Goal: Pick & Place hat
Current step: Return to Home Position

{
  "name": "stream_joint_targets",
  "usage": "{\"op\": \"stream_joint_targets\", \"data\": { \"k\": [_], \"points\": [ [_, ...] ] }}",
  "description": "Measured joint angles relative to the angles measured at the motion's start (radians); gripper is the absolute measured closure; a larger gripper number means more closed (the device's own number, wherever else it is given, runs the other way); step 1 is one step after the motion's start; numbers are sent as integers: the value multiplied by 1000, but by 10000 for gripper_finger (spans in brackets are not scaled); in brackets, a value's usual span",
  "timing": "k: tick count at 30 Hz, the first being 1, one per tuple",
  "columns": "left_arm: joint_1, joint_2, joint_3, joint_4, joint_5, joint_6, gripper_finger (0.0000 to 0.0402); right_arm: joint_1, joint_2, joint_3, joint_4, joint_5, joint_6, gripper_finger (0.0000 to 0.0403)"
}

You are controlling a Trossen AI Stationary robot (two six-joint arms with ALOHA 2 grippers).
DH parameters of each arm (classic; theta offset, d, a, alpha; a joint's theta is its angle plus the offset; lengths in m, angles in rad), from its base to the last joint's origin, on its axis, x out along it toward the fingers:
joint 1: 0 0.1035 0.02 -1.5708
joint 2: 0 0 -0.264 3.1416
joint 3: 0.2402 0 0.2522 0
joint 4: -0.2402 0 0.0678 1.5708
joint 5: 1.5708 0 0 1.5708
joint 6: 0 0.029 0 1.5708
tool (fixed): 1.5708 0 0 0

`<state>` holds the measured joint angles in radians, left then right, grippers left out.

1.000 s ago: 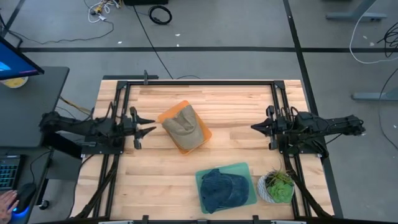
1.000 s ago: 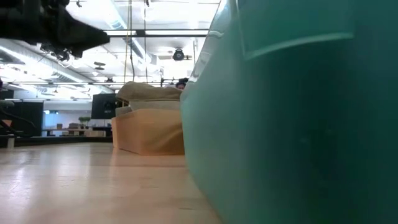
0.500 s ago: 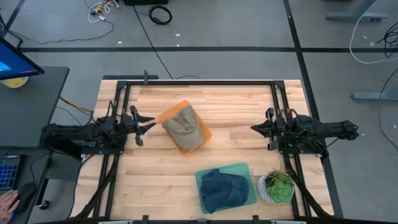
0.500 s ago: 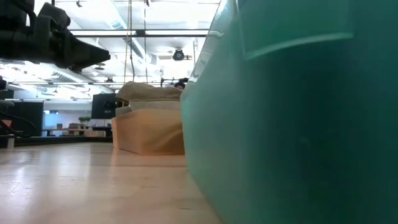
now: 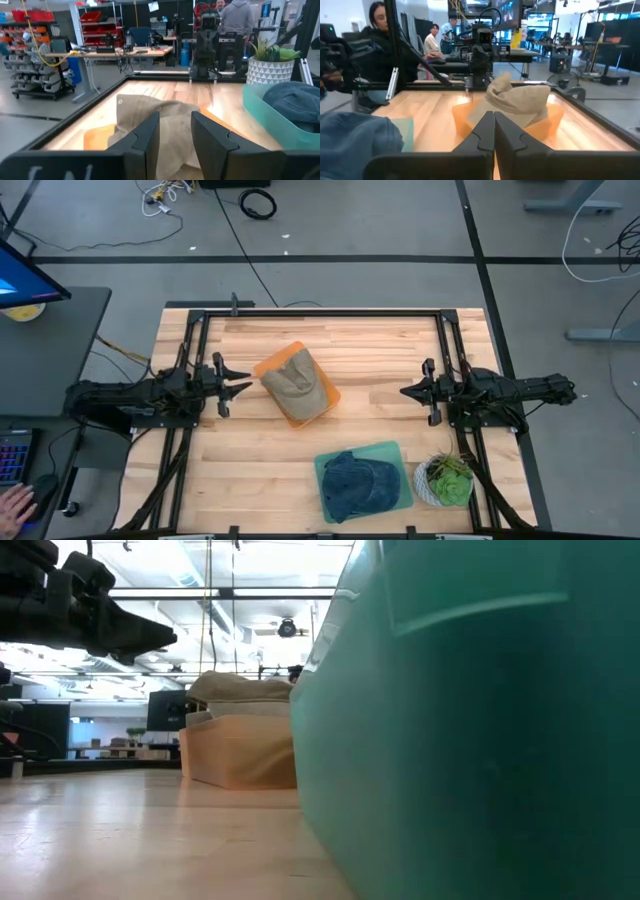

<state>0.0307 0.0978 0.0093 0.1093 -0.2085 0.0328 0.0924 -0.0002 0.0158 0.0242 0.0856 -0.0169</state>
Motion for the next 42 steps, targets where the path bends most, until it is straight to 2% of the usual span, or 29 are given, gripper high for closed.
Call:
{"op": "stream_joint_targets", "data": {
  "k": [7,42],
  "points": [
    [0,0,0,-10,0,-22,287,0,0,0,0,0,-96,399],
    [0,0,-2,-9,0,-21,287,0,0,0,-1,0,-97,399]
  ]
}}
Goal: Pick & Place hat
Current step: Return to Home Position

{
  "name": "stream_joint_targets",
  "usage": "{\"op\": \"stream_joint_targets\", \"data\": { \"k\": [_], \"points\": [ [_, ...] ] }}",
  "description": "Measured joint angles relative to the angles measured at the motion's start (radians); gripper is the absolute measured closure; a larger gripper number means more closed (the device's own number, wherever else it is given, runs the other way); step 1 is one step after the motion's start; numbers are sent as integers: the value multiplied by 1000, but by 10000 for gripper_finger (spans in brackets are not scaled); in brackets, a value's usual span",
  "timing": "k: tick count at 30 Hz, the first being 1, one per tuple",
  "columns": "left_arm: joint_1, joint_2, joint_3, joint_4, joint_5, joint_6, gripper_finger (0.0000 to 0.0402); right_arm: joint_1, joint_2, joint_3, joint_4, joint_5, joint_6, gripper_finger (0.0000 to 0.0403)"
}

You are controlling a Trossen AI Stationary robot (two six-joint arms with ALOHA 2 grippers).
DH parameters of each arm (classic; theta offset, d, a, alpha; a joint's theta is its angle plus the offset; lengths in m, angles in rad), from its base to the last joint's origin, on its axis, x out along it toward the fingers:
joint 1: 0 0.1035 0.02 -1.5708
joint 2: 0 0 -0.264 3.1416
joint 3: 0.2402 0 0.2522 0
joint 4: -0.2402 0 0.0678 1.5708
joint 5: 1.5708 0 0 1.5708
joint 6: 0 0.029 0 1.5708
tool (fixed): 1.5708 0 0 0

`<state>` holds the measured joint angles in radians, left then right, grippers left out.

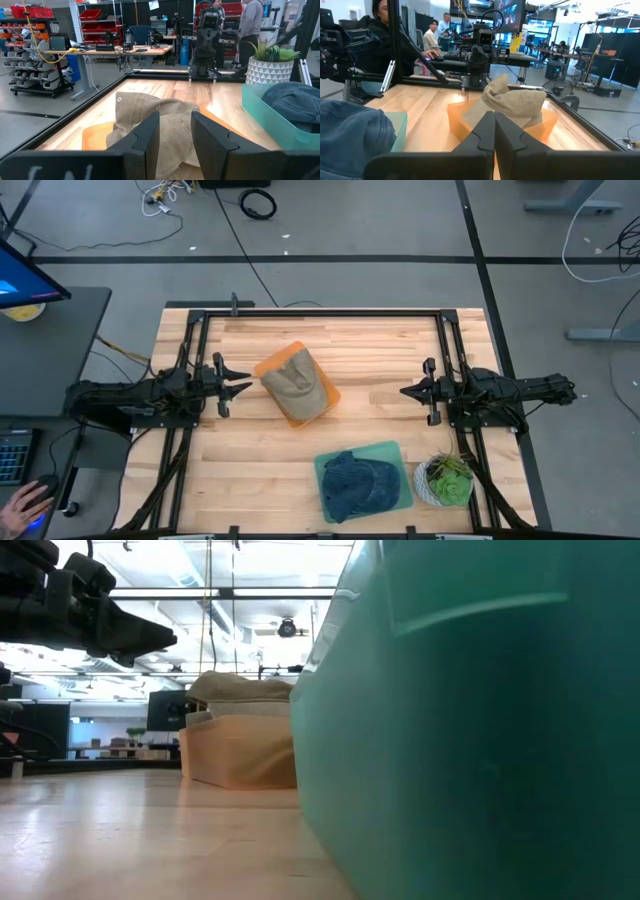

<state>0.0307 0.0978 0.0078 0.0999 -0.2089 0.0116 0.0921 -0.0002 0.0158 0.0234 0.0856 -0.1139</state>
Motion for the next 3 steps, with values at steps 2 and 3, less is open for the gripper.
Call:
{"op": "stream_joint_targets", "data": {
  "k": [2,3],
  "points": [
    [0,0,0,0,0,0,287,0,0,0,0,0,0,399],
    [0,0,0,0,0,0,287,0,0,0,0,0,0,399]
  ]
}}
